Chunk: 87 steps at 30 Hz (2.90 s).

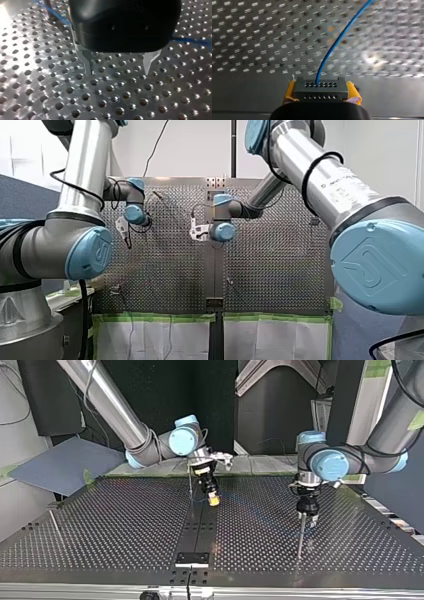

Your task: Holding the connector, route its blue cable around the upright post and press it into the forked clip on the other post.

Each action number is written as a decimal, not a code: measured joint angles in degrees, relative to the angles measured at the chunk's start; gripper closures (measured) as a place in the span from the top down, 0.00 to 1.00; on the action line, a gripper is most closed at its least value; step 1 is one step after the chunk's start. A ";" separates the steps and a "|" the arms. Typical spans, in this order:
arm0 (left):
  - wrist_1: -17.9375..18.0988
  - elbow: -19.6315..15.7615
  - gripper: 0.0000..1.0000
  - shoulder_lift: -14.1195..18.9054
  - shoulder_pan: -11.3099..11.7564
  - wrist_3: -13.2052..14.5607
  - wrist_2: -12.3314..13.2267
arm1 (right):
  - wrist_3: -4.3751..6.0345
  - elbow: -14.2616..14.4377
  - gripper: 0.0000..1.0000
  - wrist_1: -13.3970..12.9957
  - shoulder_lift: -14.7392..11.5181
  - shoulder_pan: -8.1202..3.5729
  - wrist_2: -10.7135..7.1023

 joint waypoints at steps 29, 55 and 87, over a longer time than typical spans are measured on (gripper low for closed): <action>-0.18 -0.04 0.99 -0.28 -0.60 0.33 -0.55 | 0.64 12.00 0.00 -11.42 9.00 2.46 4.49; -0.20 -0.04 0.99 -0.29 -0.69 -0.20 -1.00 | 2.50 17.31 0.00 -23.84 21.41 0.49 12.11; -0.30 -0.06 0.99 -0.28 -0.71 -0.31 -1.03 | 0.13 28.19 0.00 -36.57 19.58 -3.19 15.40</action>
